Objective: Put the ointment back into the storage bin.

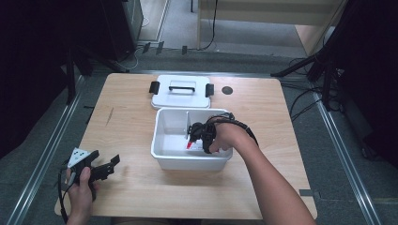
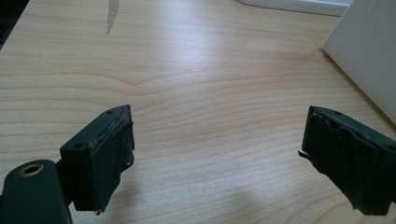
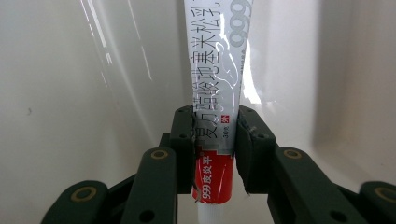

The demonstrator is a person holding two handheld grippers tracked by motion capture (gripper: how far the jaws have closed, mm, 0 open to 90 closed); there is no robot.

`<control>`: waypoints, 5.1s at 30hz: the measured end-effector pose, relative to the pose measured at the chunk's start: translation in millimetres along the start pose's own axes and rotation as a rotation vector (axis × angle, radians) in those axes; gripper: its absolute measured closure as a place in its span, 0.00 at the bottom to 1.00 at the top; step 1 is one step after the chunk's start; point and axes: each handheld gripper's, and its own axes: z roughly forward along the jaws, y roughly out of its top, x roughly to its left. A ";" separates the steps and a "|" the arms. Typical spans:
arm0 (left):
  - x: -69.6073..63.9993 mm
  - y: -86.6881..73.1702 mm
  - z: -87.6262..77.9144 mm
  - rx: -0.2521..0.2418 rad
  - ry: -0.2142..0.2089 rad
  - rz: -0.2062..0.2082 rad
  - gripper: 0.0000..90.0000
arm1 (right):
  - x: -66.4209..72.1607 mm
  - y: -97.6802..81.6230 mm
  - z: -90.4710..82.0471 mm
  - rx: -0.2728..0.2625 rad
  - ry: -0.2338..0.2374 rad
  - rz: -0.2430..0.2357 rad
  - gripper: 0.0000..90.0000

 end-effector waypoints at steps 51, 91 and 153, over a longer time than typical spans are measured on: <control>0.0 0.1 0.2 -0.007 -0.002 -0.001 0.11 | -1.9 -57.0 -87.8 -0.305 0.010 0.187 0.50; -1.5 -0.6 -1.1 -0.011 0.004 0.005 0.11 | 6.5 -207.6 -28.7 -0.620 -0.125 0.736 0.00; -2.5 -1.9 -2.9 -0.031 0.024 0.005 0.11 | 84.2 -354.4 96.0 -0.854 -0.297 1.077 0.06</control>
